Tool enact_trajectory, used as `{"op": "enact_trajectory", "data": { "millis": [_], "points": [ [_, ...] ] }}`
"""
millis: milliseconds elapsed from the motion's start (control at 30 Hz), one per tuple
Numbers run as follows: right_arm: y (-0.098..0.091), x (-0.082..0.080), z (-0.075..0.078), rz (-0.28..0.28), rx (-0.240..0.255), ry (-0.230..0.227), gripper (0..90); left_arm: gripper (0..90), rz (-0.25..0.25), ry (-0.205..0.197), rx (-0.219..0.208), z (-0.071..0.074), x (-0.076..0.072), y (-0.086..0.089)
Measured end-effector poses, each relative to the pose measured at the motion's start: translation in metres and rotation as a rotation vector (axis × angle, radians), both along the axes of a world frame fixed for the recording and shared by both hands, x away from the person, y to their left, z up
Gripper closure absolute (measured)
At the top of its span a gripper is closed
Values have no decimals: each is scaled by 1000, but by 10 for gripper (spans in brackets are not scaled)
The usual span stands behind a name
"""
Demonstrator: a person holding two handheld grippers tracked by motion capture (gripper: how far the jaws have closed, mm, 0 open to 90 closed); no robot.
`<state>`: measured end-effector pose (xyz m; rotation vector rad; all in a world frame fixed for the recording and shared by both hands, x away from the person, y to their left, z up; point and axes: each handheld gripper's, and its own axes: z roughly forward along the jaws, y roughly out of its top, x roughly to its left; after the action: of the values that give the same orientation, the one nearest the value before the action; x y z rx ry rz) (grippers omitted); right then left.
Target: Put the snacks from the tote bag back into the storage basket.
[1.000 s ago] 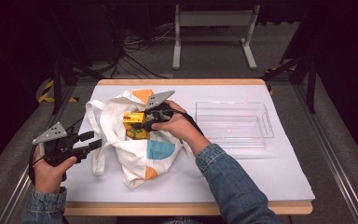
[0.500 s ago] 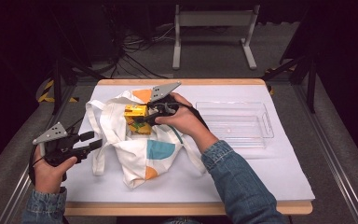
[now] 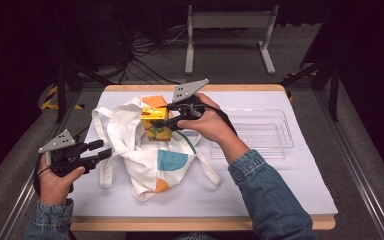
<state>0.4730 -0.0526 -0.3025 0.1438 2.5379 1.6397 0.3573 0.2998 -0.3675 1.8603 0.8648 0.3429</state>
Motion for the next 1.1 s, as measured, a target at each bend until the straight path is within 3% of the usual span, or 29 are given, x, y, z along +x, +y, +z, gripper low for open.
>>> {"op": "enact_trajectory", "data": {
  "millis": [500,1100],
  "points": [
    [-40,-16,25,-25,6,-27,518,479,0,7,0,-1,2,-1],
    [-85,-24,39,-73,-13,-50,517,479,1,8,3,-2,2,-2]
  ]
}}
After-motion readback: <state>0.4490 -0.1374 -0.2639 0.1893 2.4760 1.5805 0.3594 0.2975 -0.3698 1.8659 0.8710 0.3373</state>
